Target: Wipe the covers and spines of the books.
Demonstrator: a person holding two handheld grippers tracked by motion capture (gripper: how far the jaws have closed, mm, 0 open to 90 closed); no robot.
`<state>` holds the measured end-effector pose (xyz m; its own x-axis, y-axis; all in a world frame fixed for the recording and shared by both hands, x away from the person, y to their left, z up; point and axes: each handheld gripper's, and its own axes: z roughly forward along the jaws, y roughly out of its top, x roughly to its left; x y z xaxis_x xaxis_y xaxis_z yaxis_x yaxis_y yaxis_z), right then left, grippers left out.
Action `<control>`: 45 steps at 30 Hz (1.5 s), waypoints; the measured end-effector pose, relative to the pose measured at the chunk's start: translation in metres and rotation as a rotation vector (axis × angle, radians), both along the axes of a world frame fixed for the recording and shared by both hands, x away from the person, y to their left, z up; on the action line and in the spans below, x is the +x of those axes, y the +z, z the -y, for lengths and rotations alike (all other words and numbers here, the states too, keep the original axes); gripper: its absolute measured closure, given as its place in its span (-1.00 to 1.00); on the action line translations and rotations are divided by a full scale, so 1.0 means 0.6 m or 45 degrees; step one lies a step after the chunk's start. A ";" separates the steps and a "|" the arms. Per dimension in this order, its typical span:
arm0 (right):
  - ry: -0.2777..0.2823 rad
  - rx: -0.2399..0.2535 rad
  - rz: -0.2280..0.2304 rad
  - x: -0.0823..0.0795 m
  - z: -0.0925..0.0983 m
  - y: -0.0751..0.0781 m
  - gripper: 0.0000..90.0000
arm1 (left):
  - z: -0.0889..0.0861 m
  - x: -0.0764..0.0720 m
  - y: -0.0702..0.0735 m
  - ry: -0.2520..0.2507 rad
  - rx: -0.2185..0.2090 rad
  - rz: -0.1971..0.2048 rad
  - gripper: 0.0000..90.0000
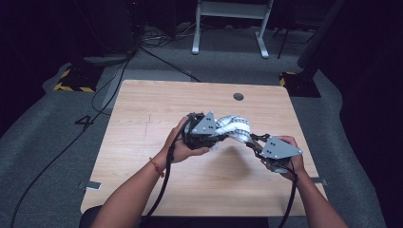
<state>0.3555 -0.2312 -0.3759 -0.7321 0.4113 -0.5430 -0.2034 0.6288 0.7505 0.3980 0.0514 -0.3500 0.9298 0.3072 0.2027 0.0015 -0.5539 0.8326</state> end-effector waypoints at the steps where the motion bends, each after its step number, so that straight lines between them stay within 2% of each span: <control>1: 0.001 0.000 0.000 0.000 0.000 0.001 0.70 | -0.009 0.007 -0.005 0.037 0.005 -0.011 0.74; 2: 0.004 0.001 -0.001 0.000 0.000 0.001 0.70 | -0.017 0.012 -0.009 0.068 0.014 -0.015 0.74; 3: 0.006 0.005 -0.004 -0.001 0.000 0.002 0.70 | -0.026 0.018 -0.013 0.088 0.000 -0.032 0.74; 5: 0.009 0.006 -0.003 0.000 -0.003 0.002 0.70 | -0.034 0.022 -0.013 0.094 -0.014 -0.036 0.73; 7: 0.013 0.003 -0.003 0.000 -0.005 0.002 0.70 | -0.030 0.013 -0.007 0.049 -0.055 -0.029 0.73; 9: 0.016 0.001 -0.005 0.001 -0.009 0.001 0.70 | -0.011 -0.005 0.003 -0.041 -0.079 -0.008 0.73; 10: 0.015 -0.006 -0.004 0.000 -0.011 0.001 0.70 | -0.002 -0.014 0.007 -0.078 -0.082 0.012 0.73; 11: 0.012 -0.009 -0.004 0.001 -0.012 0.001 0.70 | -0.002 -0.014 0.007 -0.078 -0.082 0.012 0.73; 12: 0.012 -0.008 -0.008 0.001 -0.011 0.000 0.70 | 0.017 -0.025 0.014 -0.106 -0.053 0.055 0.73; 13: 0.012 -0.002 -0.015 0.002 -0.009 0.000 0.70 | 0.017 -0.025 0.014 -0.106 -0.053 0.055 0.73; 14: 0.010 0.008 -0.023 0.003 -0.006 0.000 0.70 | 0.024 -0.020 0.013 -0.098 -0.039 0.056 0.73; 17: -0.005 0.014 -0.027 0.003 0.001 0.000 0.70 | 0.012 0.006 0.002 -0.026 -0.023 0.020 0.73; 18: -0.011 0.019 -0.030 0.003 0.004 0.001 0.70 | 0.003 0.018 -0.005 0.017 -0.016 0.008 0.73; 19: -0.015 0.022 -0.029 0.004 0.008 0.001 0.70 | -0.011 0.033 -0.016 0.071 -0.013 -0.025 0.73; 21: -0.023 0.034 -0.032 0.004 0.015 0.003 0.70 | -0.041 0.054 -0.032 0.126 -0.043 -0.090 0.73; 23: -0.026 0.039 -0.032 0.004 0.018 0.004 0.70 | -0.048 0.057 -0.036 0.146 -0.039 -0.093 0.73; 24: -0.029 0.054 -0.038 0.005 0.022 0.005 0.70 | -0.066 0.060 -0.041 0.178 -0.028 -0.096 0.73; 26: -0.030 0.057 -0.038 0.006 0.023 0.005 0.70 | -0.073 0.059 -0.042 0.189 -0.011 -0.091 0.73; 27: -0.033 0.060 -0.038 0.006 0.023 0.006 0.70 | -0.085 0.051 -0.044 0.218 0.055 -0.035 0.73; 28: -0.037 0.057 -0.031 0.005 0.024 0.008 0.70 | -0.091 0.045 -0.046 0.225 0.089 -0.019 0.73; 31: -0.035 0.063 -0.032 0.004 0.026 0.010 0.70 | -0.106 0.035 -0.056 0.235 0.112 -0.014 0.73; 32: -0.039 0.063 -0.028 0.004 0.027 0.011 0.70 | -0.117 0.030 -0.063 0.244 0.117 -0.021 0.73; 39: -0.063 0.064 -0.046 0.008 0.036 0.010 0.70 | -0.169 0.017 -0.114 0.263 0.073 -0.181 0.73; 41: -0.071 0.062 -0.048 0.009 0.038 0.009 0.70 | -0.179 0.011 -0.131 0.286 0.112 -0.192 0.73; 43: -0.089 0.067 -0.064 0.014 0.047 0.006 0.70 | -0.189 0.004 -0.146 0.288 0.119 -0.208 0.72; 45: -0.112 0.068 -0.072 0.018 0.055 0.003 0.70 | -0.197 -0.003 -0.159 0.293 0.148 -0.217 0.72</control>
